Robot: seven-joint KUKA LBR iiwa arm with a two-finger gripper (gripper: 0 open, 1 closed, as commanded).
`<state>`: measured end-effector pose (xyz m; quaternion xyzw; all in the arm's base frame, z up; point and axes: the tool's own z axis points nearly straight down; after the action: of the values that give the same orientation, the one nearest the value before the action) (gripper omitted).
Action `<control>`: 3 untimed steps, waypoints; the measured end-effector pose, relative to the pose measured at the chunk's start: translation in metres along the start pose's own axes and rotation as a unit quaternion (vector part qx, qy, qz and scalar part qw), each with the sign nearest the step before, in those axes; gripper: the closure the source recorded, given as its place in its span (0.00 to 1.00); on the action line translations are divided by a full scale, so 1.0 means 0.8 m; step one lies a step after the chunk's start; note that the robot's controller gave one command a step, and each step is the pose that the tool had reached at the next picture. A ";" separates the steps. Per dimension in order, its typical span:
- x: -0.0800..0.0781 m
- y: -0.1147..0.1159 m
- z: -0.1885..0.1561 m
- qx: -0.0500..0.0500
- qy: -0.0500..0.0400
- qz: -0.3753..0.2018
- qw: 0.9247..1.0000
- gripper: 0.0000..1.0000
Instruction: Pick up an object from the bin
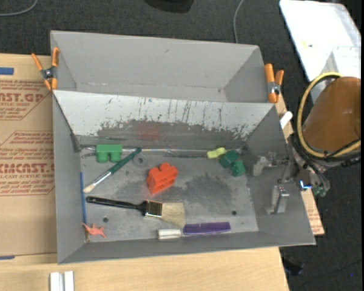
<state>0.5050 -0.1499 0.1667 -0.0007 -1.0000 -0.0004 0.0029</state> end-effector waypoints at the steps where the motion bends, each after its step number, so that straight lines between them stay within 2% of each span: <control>1: -0.002 0.001 -0.004 0.001 -0.004 -0.001 1.000 0.00; 2: 0.010 0.019 0.004 0.001 -0.005 0.010 1.000 0.00; 3: -0.005 0.018 -0.077 0.002 -0.004 -0.061 0.998 0.00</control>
Offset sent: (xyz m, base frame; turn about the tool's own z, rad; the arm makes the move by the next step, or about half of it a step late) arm -0.0231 0.0391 -0.0131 0.0393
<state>0.5095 -0.1352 0.2285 0.0601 -0.9982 0.0011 -0.0010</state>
